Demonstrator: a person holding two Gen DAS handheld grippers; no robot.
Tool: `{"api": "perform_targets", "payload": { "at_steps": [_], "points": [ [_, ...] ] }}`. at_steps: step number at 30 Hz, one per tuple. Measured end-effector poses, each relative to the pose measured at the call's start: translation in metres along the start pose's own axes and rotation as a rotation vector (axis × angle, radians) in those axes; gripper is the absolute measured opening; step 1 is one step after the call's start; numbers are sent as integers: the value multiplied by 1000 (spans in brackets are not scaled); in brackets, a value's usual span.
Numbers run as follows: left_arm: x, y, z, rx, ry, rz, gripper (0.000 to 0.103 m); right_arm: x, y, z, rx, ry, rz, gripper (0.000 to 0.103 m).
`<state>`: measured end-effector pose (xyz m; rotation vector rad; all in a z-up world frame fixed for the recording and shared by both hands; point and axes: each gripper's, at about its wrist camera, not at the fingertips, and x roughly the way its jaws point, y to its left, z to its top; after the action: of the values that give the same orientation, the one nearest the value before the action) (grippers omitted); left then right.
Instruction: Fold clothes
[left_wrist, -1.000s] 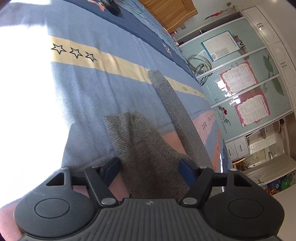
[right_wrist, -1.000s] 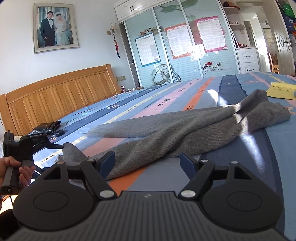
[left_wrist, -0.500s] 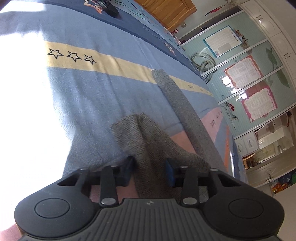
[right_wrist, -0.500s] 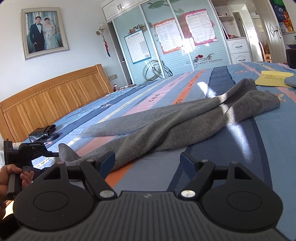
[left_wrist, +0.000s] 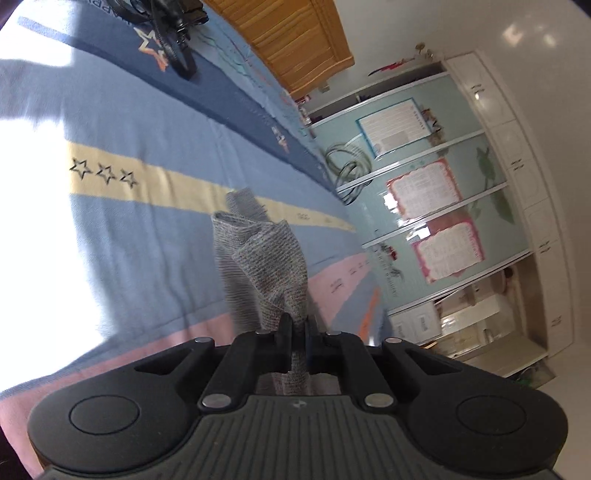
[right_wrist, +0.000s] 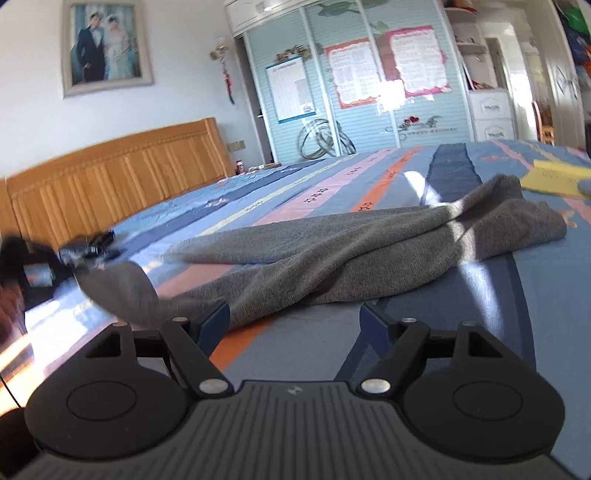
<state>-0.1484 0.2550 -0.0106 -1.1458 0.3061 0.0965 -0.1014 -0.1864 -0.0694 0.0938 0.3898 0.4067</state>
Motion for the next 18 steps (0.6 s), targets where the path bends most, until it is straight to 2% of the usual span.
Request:
{"api": "perform_targets", "payload": {
  "at_steps": [3,7,9,14,18],
  "points": [
    [-7,-18,0,-6,-19,-29,5,5,21,-1,-190,3,-30,78],
    [-7,-30,-6,-17,-26,-29,5,9,50,-3,-404,-8,-30,78],
    [-4,-35,-6,-23,-28,-38,5,11,54,0,-411,-10,-25,78],
    [14,-46,5,-94,-71,-57,5,22,46,14,-310,-5,1,78],
    [38,-56,18,-138,-101,-66,5,46,54,17,-425,-8,-25,78]
  ]
}}
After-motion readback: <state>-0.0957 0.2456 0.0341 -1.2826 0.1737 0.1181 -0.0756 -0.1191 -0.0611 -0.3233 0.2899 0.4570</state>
